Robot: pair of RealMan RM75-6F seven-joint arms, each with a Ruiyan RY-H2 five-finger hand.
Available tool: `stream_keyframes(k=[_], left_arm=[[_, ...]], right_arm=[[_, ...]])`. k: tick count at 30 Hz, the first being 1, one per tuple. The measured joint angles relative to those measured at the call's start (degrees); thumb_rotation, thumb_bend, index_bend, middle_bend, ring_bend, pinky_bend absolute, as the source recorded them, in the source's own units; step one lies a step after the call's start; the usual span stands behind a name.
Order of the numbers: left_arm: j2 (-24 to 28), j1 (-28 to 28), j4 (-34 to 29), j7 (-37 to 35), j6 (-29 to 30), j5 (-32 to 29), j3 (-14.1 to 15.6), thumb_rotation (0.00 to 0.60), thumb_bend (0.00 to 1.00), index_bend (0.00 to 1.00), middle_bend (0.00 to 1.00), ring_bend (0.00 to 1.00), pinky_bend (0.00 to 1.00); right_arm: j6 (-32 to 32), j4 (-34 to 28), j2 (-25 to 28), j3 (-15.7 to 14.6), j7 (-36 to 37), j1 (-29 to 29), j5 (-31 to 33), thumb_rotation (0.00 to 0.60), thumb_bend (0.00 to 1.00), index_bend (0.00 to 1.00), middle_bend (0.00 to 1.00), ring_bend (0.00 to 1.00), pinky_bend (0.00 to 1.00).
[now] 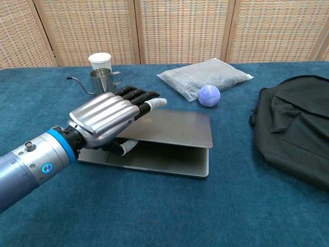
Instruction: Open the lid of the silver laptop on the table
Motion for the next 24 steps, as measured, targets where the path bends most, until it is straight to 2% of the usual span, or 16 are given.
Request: stream_keyframes(k=[6, 9, 12, 14, 19, 24], left_arm=[[0.5, -1.9, -0.3, -0.9, -0.1, -1.1, -2.1, 0.6, 0.51, 0.0, 0.0, 0.0, 0.0], [1.0, -2.7, -1.5, -0.5, -0.2, -1.6, -2.8, 0.6, 0.51, 0.0, 0.0, 0.0, 0.0], [1.7, -3.4, -2.7, 0.5, -0.4, -2.0, -3.1, 0.6, 0.51, 0.0, 0.0, 0.0, 0.0], [2.1, -3.8, -3.2, 1.3, -0.5, -2.3, -3.3, 0.6, 0.51, 0.0, 0.0, 0.0, 0.0], [2.8, -4.9, -4.2, 2.5, -0.9, -3.8, -3.8, 0.6, 0.51, 0.0, 0.0, 0.0, 0.0], [3.6, -5.4, -4.5, 2.4, -0.8, -4.9, -4.1, 0.6, 0.51, 0.0, 0.0, 0.0, 0.0]], right_arm=[[0.1, 3.0, -0.7, -1.0, 2.4, 1.1, -4.1, 0.6, 0.0, 0.12, 0.0, 0.0, 0.0], [-0.4, 5.2, -1.0, -2.2, 5.1, 2.4, -7.6, 0.6, 0.01, 0.17, 0.04, 0.0, 0.03], [-0.7, 6.8, -1.3, -3.2, 6.3, 3.7, -10.8, 0.6, 0.18, 0.22, 0.11, 0.01, 0.13], [-1.1, 7.5, -1.6, -3.9, 6.9, 4.8, -13.1, 0.6, 0.38, 0.24, 0.14, 0.05, 0.18], [-5.0, 8.5, -3.1, -6.9, 9.5, 10.1, -20.2, 0.6, 0.66, 0.26, 0.19, 0.1, 0.22], [-9.3, 8.3, -5.2, -8.1, 8.4, 14.7, -23.1, 0.6, 0.9, 0.26, 0.19, 0.12, 0.22]])
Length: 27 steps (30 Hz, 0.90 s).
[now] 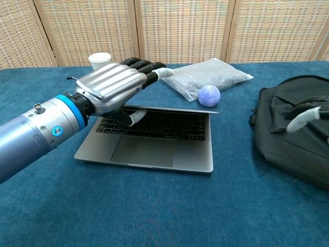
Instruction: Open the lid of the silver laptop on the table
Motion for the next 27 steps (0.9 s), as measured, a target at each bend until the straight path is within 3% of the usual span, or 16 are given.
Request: stream_keyframes(k=[5, 15, 27], left_arm=[[1.4, -0.4, -0.7, -0.9, 0.1, -0.8, -0.1, 0.6, 0.51, 0.0, 0.0, 0.0, 0.0], [3.2, -1.0, -2.1, -1.8, 0.6, -1.6, 0.1, 0.6, 0.51, 0.0, 0.0, 0.0, 0.0], [4.4, -1.6, -2.5, -3.0, 0.9, -1.9, 1.1, 0.6, 0.51, 0.0, 0.0, 0.0, 0.0]], right_arm=[[-4.7, -2.3, -1.6, 0.3, -3.5, 3.4, 0.2, 0.6, 1.0, 0.26, 0.19, 0.12, 0.23], [-14.1, -4.5, -6.2, 2.1, -9.9, 7.8, 6.3, 0.6, 1.0, 0.26, 0.16, 0.12, 0.23], [-17.9, -5.4, -12.0, 3.5, -16.3, 9.9, 12.4, 0.6, 1.0, 0.26, 0.14, 0.11, 0.23]])
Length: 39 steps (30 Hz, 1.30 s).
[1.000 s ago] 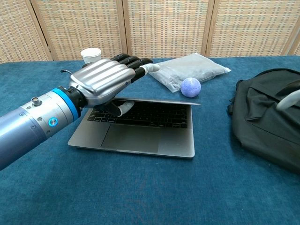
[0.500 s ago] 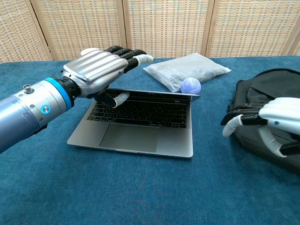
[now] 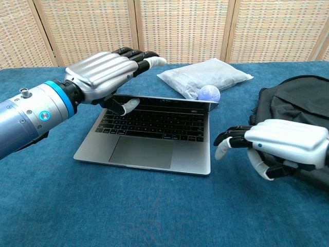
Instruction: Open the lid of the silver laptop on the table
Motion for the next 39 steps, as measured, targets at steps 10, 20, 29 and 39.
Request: stream_keyframes(k=[10, 20, 29, 39], left_arm=[[-0.3, -0.5, 1.3, -0.9, 0.0, -0.7, 0.7, 0.6, 0.51, 0.0, 0.0, 0.0, 0.0], [0.4, -0.7, 1.7, -2.1, 0.5, -0.5, 1.0, 0.6, 0.51, 0.0, 0.0, 0.0, 0.0], [0.9, -1.1, 2.2, -2.8, 0.5, -0.9, 0.9, 0.6, 0.51, 0.0, 0.0, 0.0, 0.0], [1.0, -1.4, 3.0, -3.8, 0.6, -1.1, 1.0, 0.6, 0.51, 0.0, 0.0, 0.0, 0.0]], right_arm=[[-3.2, 1.5, -5.0, 1.0, -6.8, 1.5, 5.8, 0.6, 1.0, 0.25, 0.14, 0.11, 0.23], [-4.6, 1.6, -7.1, 1.9, -8.2, 2.6, 9.3, 0.6, 1.0, 0.25, 0.13, 0.11, 0.23], [-5.6, 0.8, -8.1, 2.3, -8.6, 3.6, 11.8, 0.6, 1.0, 0.22, 0.12, 0.1, 0.23], [-5.9, 0.8, -9.0, 2.0, -10.1, 4.6, 13.3, 0.6, 1.0, 0.21, 0.14, 0.1, 0.23]])
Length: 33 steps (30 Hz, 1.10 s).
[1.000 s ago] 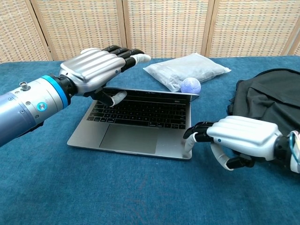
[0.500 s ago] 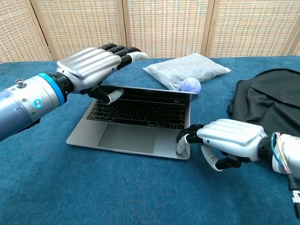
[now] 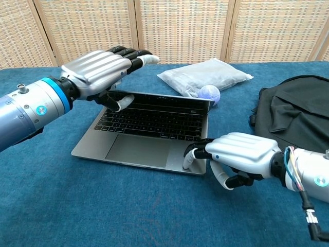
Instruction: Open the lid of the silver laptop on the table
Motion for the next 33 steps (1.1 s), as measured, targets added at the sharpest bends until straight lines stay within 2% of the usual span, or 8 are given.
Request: stream_keyframes(k=[11, 21, 25, 33], left_arm=[[1.5, -0.3, 1.2, -1.0, 0.5, -0.4, -0.6, 0.6, 0.51, 0.0, 0.0, 0.0, 0.0], [3.7, -1.7, 2.4, 0.7, 0.0, -3.3, -3.5, 0.6, 0.51, 0.0, 0.0, 0.0, 0.0], [3.9, -2.6, 3.9, 0.7, -1.3, -5.2, -4.7, 0.6, 0.51, 0.0, 0.0, 0.0, 0.0], [2.7, -4.3, 8.7, -2.4, -1.1, -5.0, -5.5, 0.6, 0.51, 0.0, 0.0, 0.0, 0.0]], right_arm=[[-0.4, -0.5, 1.1, -0.9, -0.7, 0.6, 0.8, 0.6, 1.0, 0.21, 0.16, 0.1, 0.23], [-0.6, -1.1, 2.0, -1.7, -0.5, 1.2, 1.0, 0.6, 1.0, 0.21, 0.16, 0.1, 0.23], [-0.7, -1.0, 1.9, -2.0, -0.6, 1.4, 1.0, 0.6, 1.0, 0.21, 0.16, 0.1, 0.23], [-0.7, -1.3, 2.3, -2.3, -0.2, 1.9, 0.5, 0.6, 1.0, 0.21, 0.16, 0.1, 0.23]])
